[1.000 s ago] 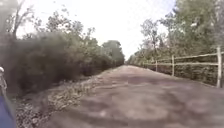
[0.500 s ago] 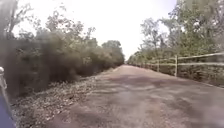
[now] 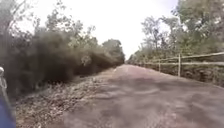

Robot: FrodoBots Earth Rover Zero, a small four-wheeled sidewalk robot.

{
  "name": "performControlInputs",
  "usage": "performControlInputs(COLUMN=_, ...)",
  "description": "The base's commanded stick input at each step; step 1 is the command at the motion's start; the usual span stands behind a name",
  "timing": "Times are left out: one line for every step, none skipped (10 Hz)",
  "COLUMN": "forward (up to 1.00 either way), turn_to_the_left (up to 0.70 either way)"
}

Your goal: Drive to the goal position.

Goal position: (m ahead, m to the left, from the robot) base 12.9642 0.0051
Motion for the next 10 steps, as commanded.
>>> performControlInputs(forward=0.70, turn_to_the_left=0.00)
performControlInputs(forward=0.70, turn_to_the_left=0.00)
performControlInputs(forward=0.70, turn_to_the_left=0.00)
performControlInputs(forward=0.70, turn_to_the_left=0.00)
performControlInputs(forward=0.70, turn_to_the_left=0.00)
performControlInputs(forward=0.70, turn_to_the_left=0.00)
performControlInputs(forward=0.70, turn_to_the_left=0.00)
performControlInputs(forward=0.70, turn_to_the_left=0.00)
performControlInputs(forward=0.70, turn_to_the_left=0.00)
performControlInputs(forward=0.70, turn_to_the_left=0.00)
